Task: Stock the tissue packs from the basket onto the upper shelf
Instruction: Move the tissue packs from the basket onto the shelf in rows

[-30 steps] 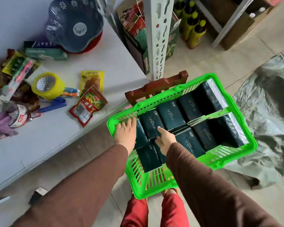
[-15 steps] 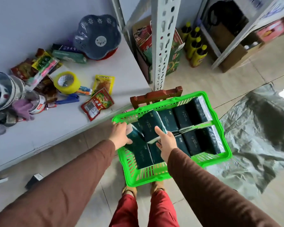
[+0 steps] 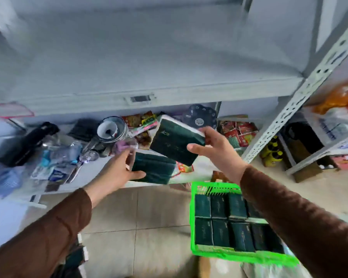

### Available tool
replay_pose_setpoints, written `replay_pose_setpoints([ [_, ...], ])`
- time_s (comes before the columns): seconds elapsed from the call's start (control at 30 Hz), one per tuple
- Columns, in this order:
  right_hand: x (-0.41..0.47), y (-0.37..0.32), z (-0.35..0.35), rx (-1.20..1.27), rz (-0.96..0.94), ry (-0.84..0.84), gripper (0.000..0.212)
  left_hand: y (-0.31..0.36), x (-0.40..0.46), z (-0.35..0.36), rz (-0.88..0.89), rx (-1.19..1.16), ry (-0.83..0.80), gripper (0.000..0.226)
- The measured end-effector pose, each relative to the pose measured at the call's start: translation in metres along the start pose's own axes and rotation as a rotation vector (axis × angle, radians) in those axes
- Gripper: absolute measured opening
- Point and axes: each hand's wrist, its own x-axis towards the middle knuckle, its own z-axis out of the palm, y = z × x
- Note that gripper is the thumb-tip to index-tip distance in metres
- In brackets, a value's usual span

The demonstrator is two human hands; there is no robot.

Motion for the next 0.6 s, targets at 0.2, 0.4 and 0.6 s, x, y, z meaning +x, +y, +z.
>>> replay_pose_setpoints([
  [0.2,0.014,-0.157,0.114,-0.082,-0.292,-0.121,0.032,-0.022,-0.091,-0.164,0.179,-0.097,0.192,0.076],
  [0.4,0.045,-0.259,0.239,-0.08,-0.43,-0.164,0.037,-0.07,-0.145,-0.306,0.25,-0.094,0.347,0.065],
  [0.6,0.101,-0.322,0.323,-0.128,-0.497,-0.152,0.03,-0.118,-0.126,-0.428,0.202,0.064,0.489,0.062],
])
